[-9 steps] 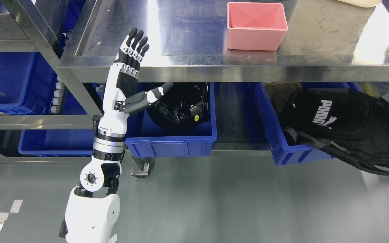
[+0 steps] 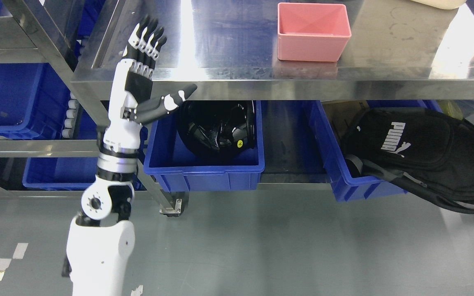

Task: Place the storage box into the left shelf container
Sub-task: 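Raise the left hand up and over the shelf edge toward the pink box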

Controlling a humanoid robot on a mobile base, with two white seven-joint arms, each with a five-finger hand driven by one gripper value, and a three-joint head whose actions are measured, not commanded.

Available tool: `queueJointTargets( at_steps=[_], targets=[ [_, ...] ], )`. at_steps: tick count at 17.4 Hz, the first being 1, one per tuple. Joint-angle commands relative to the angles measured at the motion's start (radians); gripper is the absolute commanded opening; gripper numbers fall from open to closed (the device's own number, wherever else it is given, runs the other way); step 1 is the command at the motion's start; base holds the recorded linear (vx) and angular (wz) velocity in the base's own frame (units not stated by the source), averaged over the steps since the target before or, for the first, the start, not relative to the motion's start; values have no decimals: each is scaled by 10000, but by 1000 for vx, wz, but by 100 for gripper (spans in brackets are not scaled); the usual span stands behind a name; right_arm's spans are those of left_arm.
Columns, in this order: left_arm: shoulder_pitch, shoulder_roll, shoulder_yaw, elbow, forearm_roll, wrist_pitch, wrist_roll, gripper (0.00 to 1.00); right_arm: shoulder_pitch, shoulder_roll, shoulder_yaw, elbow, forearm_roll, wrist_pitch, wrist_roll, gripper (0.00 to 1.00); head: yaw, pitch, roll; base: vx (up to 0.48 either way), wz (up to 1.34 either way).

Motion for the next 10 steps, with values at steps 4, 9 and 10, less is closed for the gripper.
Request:
queueJointTargets(
  at_steps=[4, 9, 10],
  targets=[
    [-4767, 2525, 100, 2009, -414, 1688, -1941, 99, 92, -175, -46, -174, 15, 4, -2, 100, 0, 0, 0, 0, 0],
    [-7131, 1826, -3229, 4673, -1989, 1766, -2399, 100, 92, -175, -46, -174, 15, 4, -2, 100, 0, 0, 0, 0, 2],
    [-7394, 1198, -3432, 5303, -2619, 1766, -2841, 100, 92, -175, -46, -174, 15, 4, -2, 100, 0, 0, 0, 0, 12]
  ],
)
